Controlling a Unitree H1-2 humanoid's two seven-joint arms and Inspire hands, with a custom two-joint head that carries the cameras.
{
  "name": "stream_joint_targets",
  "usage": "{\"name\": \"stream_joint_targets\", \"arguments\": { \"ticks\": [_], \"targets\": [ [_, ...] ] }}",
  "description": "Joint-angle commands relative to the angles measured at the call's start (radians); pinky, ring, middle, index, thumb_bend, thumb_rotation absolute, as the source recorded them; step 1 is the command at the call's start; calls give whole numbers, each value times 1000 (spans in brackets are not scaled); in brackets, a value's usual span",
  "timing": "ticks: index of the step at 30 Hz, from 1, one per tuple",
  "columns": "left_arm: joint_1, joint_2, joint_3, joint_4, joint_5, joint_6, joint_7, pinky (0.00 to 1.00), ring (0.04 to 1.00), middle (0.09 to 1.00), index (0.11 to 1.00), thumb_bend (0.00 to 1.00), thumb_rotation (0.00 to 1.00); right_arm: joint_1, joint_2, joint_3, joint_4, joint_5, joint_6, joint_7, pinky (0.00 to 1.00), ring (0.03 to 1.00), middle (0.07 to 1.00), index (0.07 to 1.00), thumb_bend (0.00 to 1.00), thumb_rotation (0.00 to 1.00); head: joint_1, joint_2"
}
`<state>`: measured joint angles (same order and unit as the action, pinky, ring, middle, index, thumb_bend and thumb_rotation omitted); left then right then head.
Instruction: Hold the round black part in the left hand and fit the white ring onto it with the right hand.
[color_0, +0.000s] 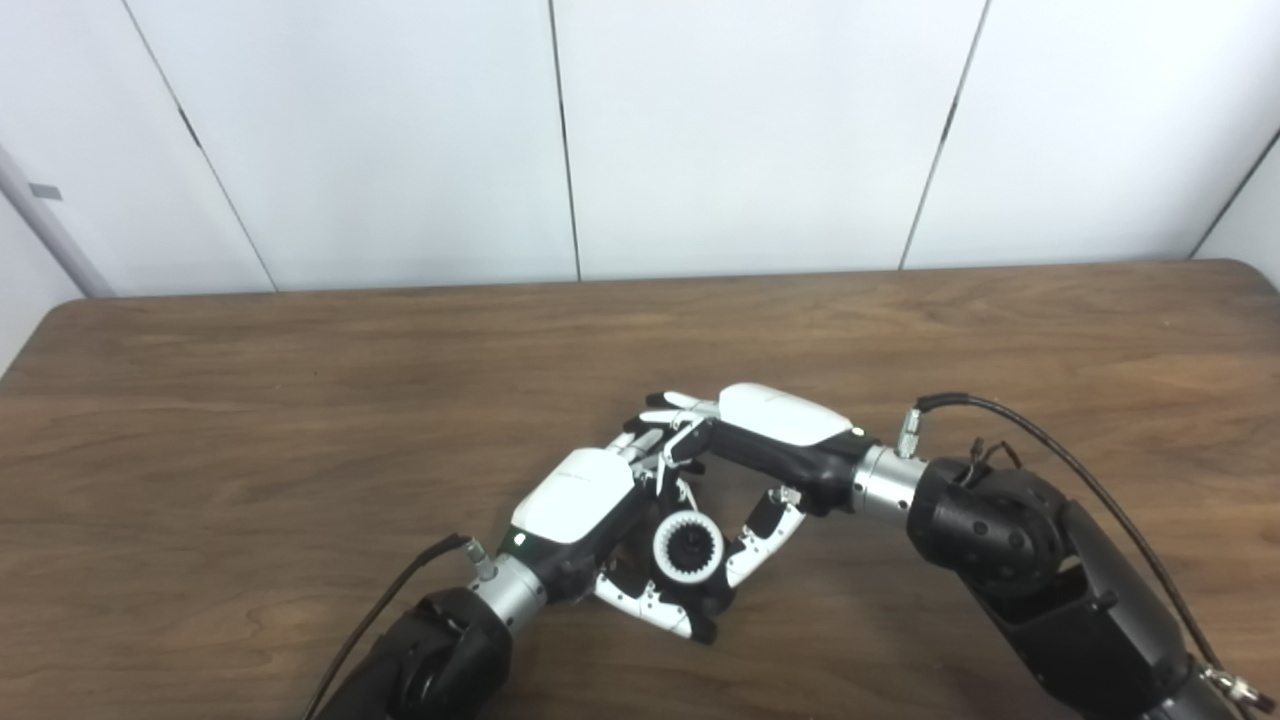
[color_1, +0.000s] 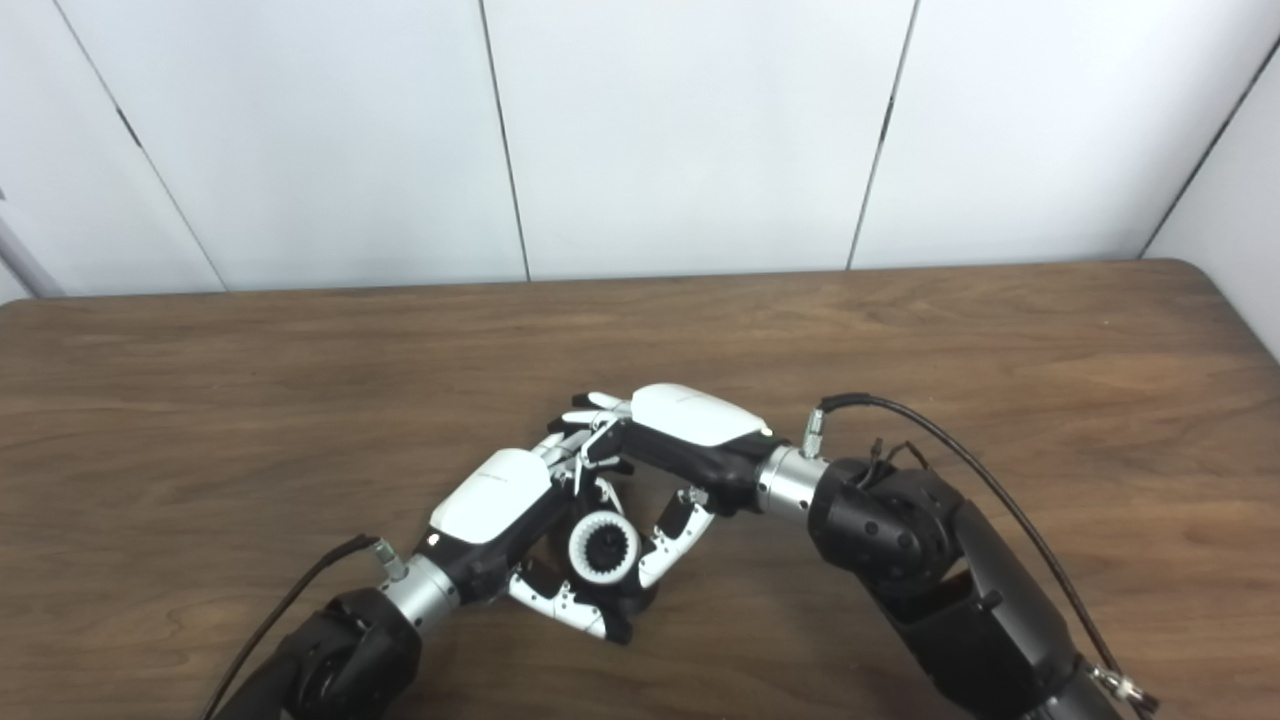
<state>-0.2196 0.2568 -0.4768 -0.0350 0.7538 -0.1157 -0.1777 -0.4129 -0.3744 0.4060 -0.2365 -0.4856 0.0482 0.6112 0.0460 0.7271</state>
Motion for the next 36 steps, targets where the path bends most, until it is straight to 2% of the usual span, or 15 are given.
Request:
{"name": "stream_joint_targets", "arguments": {
  "ticks": [1, 12, 22, 36],
  "targets": [
    [-1, -4, -12, 2, 13, -11, -10, 1000, 981, 854, 478, 520, 47, -30, 4, -7, -17, 6, -16, -12, 969, 1000, 928, 475, 522, 127, -2, 1],
    [8, 4, -5, -19, 5, -3, -22, 1000, 984, 854, 478, 519, 46, -30, -4, -10, -5, 6, -27, -13, 976, 1000, 930, 475, 522, 127, -14, 3],
    [16, 25, 1, -30, 4, -8, -33, 1000, 978, 843, 479, 520, 47, -23, -10, -29, -3, -4, -37, -33, 959, 1000, 924, 475, 521, 127, -29, 0],
    [19, 27, 2, -24, 5, -11, -30, 1000, 975, 847, 479, 519, 47, -20, -25, -57, -5, -8, -42, -36, 946, 1000, 924, 475, 522, 127, -38, -6]
  ]
}}
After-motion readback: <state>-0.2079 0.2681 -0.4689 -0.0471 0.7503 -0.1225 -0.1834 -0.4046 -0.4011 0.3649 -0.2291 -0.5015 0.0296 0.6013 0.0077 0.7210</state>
